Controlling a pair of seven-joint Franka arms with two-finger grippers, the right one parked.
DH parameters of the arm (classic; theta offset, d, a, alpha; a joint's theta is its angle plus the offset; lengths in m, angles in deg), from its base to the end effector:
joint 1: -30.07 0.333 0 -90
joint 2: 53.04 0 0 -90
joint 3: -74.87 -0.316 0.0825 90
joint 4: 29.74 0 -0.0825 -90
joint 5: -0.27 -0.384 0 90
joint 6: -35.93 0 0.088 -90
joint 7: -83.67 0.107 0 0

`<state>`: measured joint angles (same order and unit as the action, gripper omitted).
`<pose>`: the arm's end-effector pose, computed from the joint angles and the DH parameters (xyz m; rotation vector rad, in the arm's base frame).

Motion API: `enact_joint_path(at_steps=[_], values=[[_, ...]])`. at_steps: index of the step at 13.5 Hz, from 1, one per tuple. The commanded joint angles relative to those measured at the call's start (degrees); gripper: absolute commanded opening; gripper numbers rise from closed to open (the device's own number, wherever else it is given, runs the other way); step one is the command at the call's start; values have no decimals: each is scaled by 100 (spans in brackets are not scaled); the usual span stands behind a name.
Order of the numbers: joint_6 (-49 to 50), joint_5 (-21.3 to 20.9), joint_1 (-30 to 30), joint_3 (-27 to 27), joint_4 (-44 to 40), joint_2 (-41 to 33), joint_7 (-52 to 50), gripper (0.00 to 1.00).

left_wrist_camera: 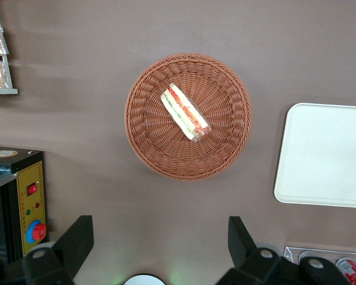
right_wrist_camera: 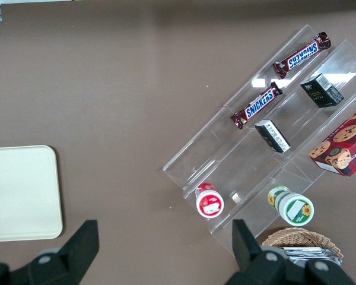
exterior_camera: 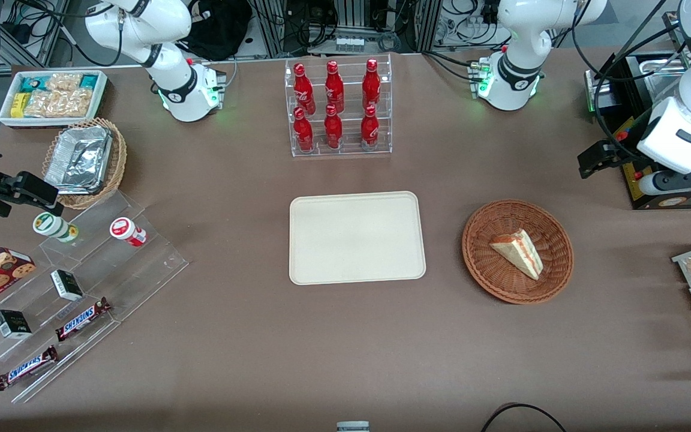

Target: Place sandwich from basket to tray

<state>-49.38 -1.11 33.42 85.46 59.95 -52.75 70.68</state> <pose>0.5431 -0.0660 0.6175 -3.0983 -0.1571 0.1181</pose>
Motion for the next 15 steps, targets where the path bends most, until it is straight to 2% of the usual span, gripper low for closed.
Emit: enact_joint_path(at_steps=[1, 4, 6, 8, 11, 15], values=[[181, 16, 17, 13, -22, -108, 86, 100], [182, -46, 8, 13, 4, -47, 77, 100], [112, -283, 17, 22, 40, 233, 60, 100], [-124, -283, 17, 31, 144, 567, 33, 100], [-1685, -292, 8, 31, 1327, 551, -194, 100], [-3830, -195, -1, 57, 2761, 516, -2018, 100]])
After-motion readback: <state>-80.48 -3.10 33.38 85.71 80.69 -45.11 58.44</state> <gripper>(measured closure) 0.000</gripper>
